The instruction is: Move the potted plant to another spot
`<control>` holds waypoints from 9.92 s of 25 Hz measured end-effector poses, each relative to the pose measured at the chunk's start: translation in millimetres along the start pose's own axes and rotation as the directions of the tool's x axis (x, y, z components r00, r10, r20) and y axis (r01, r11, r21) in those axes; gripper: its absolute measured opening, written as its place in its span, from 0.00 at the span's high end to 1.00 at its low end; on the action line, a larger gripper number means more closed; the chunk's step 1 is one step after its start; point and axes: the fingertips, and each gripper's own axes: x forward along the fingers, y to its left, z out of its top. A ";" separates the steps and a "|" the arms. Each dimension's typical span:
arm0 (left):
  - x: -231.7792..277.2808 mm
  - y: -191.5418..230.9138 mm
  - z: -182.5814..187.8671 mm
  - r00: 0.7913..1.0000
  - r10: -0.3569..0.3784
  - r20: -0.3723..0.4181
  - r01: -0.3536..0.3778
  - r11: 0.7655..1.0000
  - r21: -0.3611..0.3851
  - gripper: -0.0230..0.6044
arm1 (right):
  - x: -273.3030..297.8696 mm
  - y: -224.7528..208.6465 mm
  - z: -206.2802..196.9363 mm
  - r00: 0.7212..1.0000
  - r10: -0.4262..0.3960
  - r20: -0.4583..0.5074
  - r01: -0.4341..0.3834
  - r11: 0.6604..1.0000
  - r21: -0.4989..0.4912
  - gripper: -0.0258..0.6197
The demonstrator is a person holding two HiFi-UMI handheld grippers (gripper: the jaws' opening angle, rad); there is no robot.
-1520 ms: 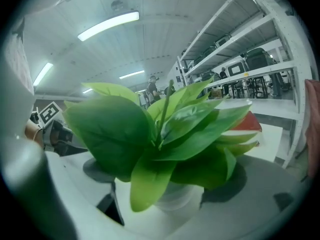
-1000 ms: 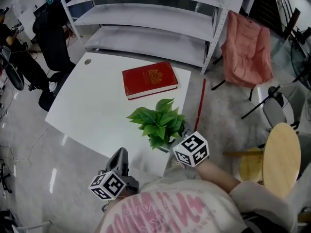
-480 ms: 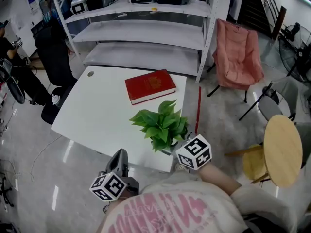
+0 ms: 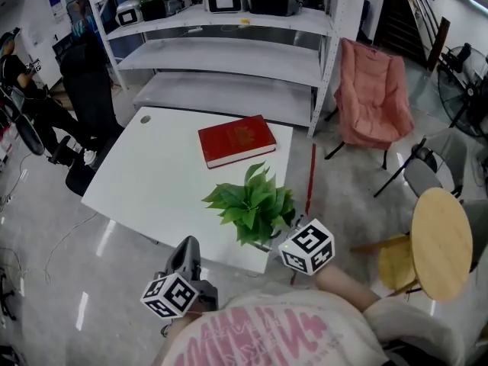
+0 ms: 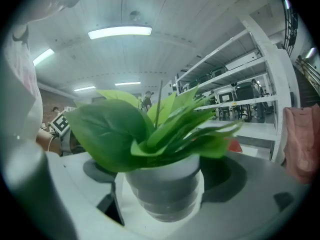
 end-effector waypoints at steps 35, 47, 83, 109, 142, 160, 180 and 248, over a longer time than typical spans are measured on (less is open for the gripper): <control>-19.9 39.4 22.6 0.972 0.155 0.177 -0.135 0.983 -0.121 0.96 | 72.6 12.7 11.8 0.969 0.247 -0.007 -0.247 0.967 -0.066 0.18; -47.6 142.8 108.0 0.993 0.036 0.112 -0.031 0.998 -0.054 0.96 | 157.6 90.1 34.3 0.992 0.120 0.037 -0.119 0.993 -0.028 0.18; -89.2 296.8 223.9 0.970 0.123 0.211 -0.124 0.992 -0.007 0.96 | 303.7 109.8 75.1 0.993 -0.003 0.116 0.004 1.000 -0.014 0.19; 119.9 347.2 276.2 0.999 -0.049 -0.022 0.049 0.998 -0.026 0.96 | 389.9 -61.7 84.6 0.941 -0.312 0.133 0.296 0.947 0.125 0.19; 216.9 413.2 335.9 0.934 -0.264 -0.240 0.255 0.964 -0.071 0.96 | 458.9 -150.1 81.8 0.734 -0.680 0.002 0.656 0.709 0.258 0.19; 216.3 454.2 312.9 0.930 -0.165 -0.328 0.155 0.986 -0.055 0.96 | 467.0 -232.7 31.1 0.628 -0.772 -0.096 0.733 0.545 0.408 0.19; 225.2 447.8 305.9 0.926 -0.161 -0.341 0.153 0.987 -0.051 0.96 | 463.0 -247.5 34.1 0.601 -0.796 -0.073 0.743 0.523 0.418 0.19; 175.4 399.8 262.0 0.961 -0.114 -0.251 0.087 0.990 -0.113 0.96 | 448.8 -204.2 1.8 0.735 -0.660 -0.157 0.673 0.679 0.295 0.19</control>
